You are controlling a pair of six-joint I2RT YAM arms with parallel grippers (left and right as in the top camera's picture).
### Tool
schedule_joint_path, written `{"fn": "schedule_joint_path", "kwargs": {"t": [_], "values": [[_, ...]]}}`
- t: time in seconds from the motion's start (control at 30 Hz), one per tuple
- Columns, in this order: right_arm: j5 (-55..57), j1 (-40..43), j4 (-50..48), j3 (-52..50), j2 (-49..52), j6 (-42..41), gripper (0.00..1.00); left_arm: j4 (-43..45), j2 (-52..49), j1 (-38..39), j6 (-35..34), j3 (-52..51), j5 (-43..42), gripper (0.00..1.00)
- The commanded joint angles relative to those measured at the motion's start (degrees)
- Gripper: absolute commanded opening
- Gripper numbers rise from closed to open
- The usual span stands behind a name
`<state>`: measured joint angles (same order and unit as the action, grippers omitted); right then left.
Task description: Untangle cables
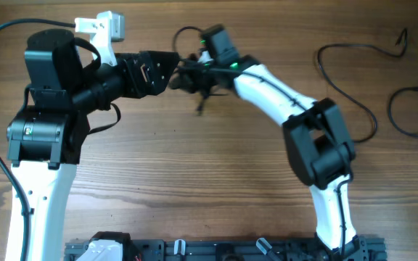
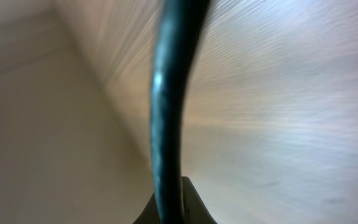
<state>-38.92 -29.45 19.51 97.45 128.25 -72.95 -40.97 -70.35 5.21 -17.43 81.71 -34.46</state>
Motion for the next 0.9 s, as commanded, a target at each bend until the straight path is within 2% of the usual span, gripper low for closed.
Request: {"fn": "schedule_joint_path", "kwargs": {"t": [0.0,0.17,0.27,0.37,0.47,0.53,0.6,0.7,0.87], "values": [[3.43,5.99,6.54,-0.28,-5.05,17.16,0.05,0.22,-0.28,0.20,0.52,0.48,4.28,1.00],[12.72,12.55,18.80,-0.28,-14.21,38.38,0.04,0.22,-0.28,0.15,0.52,0.48,4.59,1.00],[20.17,15.39,21.70,-0.28,-20.63,44.35,0.04,0.20,-0.28,0.15,0.52,0.48,4.59,1.00],[31.76,18.27,20.79,-0.26,-27.91,49.24,0.05,0.15,-0.28,0.15,0.52,0.48,4.57,1.00],[56.02,19.80,18.10,-0.26,-33.31,56.57,0.04,0.15,-0.28,0.15,0.50,0.48,4.57,1.00],[64.92,20.17,16.13,-0.28,-33.77,59.80,0.04,0.15,-0.28,0.15,0.50,0.48,4.57,1.00],[70.51,21.20,13.44,-0.26,-33.77,62.62,0.04,0.15,-0.33,0.15,0.50,0.48,4.57,1.00],[73.11,24.57,8.33,0.44,-33.77,62.64,0.04,-0.04,-0.83,0.15,0.50,0.48,4.55,1.00],[73.00,35.06,4.94,3.91,-33.75,57.99,0.04,-0.48,-2.58,0.17,0.26,0.48,4.52,1.00]]}}
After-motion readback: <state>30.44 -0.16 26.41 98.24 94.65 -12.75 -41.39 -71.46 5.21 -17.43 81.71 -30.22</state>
